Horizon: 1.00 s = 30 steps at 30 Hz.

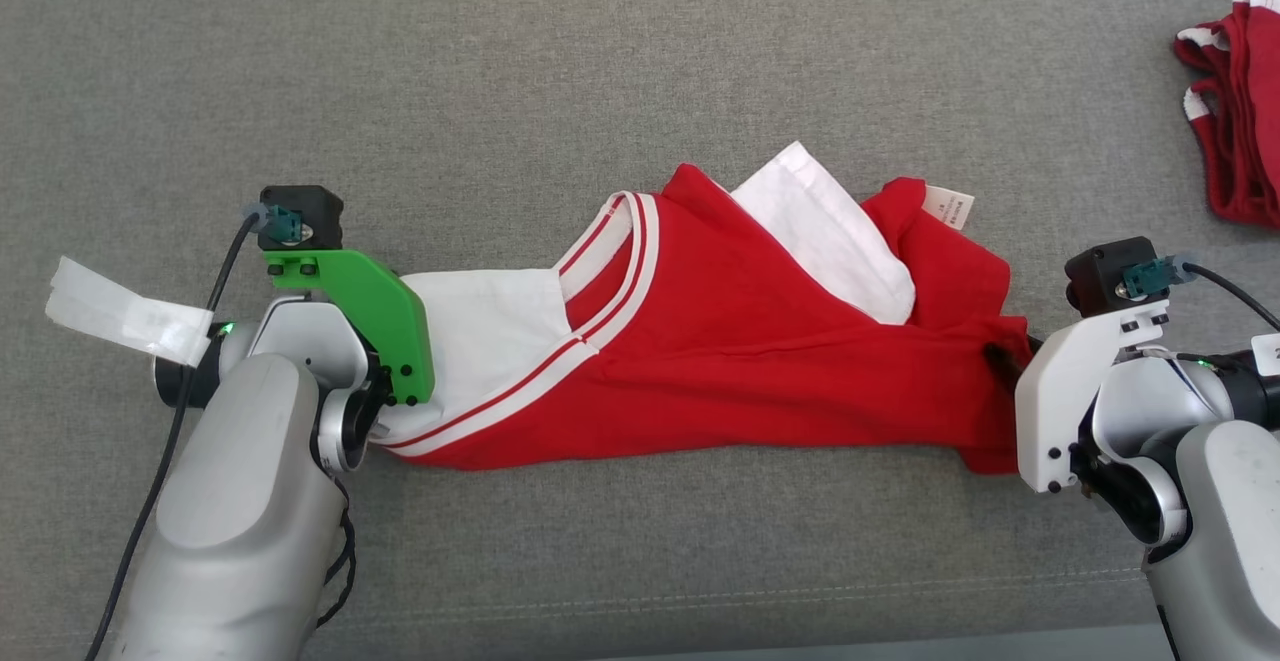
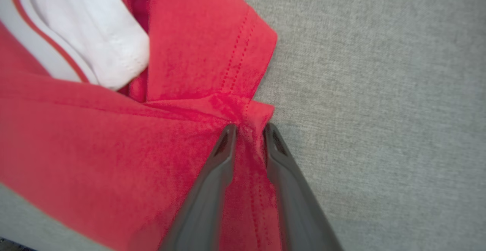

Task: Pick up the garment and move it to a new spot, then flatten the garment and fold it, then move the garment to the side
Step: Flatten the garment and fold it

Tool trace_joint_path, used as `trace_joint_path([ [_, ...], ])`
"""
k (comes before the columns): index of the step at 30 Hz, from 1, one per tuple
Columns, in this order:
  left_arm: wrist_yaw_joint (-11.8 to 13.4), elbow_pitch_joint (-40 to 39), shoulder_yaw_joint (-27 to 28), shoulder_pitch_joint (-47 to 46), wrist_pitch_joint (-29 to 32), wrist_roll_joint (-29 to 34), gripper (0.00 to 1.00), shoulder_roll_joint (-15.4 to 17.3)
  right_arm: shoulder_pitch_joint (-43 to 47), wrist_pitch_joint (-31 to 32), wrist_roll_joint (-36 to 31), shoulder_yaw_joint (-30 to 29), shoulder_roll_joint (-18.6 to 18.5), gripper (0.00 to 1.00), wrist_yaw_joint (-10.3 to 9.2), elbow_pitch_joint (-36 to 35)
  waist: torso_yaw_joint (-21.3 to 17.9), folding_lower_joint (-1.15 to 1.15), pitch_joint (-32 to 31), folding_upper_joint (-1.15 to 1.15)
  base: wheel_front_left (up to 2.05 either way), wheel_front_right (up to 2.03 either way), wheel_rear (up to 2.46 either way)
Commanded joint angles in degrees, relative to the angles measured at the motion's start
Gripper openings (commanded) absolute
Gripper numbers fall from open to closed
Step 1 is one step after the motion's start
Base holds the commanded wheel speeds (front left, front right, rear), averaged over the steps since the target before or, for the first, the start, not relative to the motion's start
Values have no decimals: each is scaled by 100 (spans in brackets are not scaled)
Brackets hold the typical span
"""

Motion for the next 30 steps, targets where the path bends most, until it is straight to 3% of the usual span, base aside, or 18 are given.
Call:
trace_joint_path([
  [1,-20,136,-36,46,19,-44,0,-29,66,24,-51,-12,-21,47,-9,-9,-9,0,-16,0,0,0,0],
  [2,-22,143,-39,46,14,-41,0,-30,86,33,-62,-13,-22,50,-9,-25,-14,0,-29,0,0,0,0],
  [5,-23,171,-51,44,-5,-61,0,-35,125,57,-58,-20,-18,47,-9,-75,-35,0,-66,0,0,0,0],
  [7,-22,183,-60,52,-20,-80,0,-37,126,66,-53,-27,-5,38,-9,-98,-43,0,-82,0,0,0,0],
  [11,-18,198,-61,39,-46,-91,0,-14,148,55,-64,-9,-2,43,-9,-136,-44,0,-96,0,0,0,0],
  [14,-4,186,-63,21,-102,-98,0,10,152,-2,-68,-15,15,36,-9,-161,-42,0,-110,0,0,0,0],
  [16,3,183,-66,21,-124,-107,0,21,153,0,-54,-1,27,16,-9,-162,-46,0,-123,0,0,0,0],
  [17,6,177,-66,21,-133,-113,0,26,154,0,-46,16,22,0,-9,-161,-47,0,-131,0,0,0,0],
  [30,88,-282,305,-162,-1364,-297,0,-38,-71,-593,40,-78,77,0,-9,-174,-143,0,-440,0,0,0,0],
])
